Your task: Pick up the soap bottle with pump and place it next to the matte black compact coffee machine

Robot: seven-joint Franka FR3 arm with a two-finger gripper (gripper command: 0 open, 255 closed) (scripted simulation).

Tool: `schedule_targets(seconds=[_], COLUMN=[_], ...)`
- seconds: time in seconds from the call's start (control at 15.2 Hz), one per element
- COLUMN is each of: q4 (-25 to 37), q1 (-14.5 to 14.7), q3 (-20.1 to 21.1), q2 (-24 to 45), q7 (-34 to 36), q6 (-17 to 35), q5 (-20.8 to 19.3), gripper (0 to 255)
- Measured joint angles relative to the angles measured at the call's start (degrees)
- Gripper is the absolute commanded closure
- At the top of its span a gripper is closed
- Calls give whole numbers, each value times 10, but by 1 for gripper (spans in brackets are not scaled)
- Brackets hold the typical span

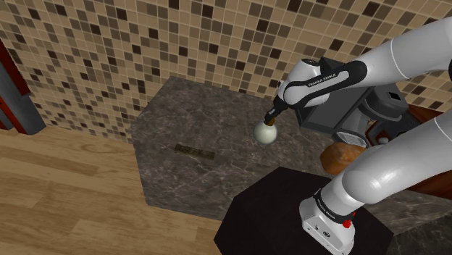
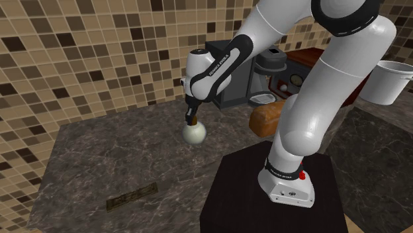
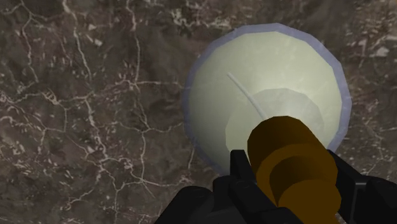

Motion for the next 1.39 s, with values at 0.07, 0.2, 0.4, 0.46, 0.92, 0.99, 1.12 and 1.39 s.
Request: schedule_targets(seconds=[0.07, 0.2, 0.4, 0.46, 0.92, 0.99, 1.12, 1.39], q4=[0, 0, 2, 3, 22, 28, 38, 52], q1=[0, 0, -1, -2, -6, -6, -6, -6], q3=[0, 0, 1, 2, 6, 7, 10, 13], q2=[0, 0, -9, -17, -64, -69, -80, -100], q7=[0, 0, 2, 4, 7, 8, 10, 13], q6=[0, 0, -11, -20, -86, -96, -117, -152], q5=[0, 0, -2, -4, -10, -10, -11, -12], gripper=[255, 255, 255, 255, 255, 255, 255, 255])
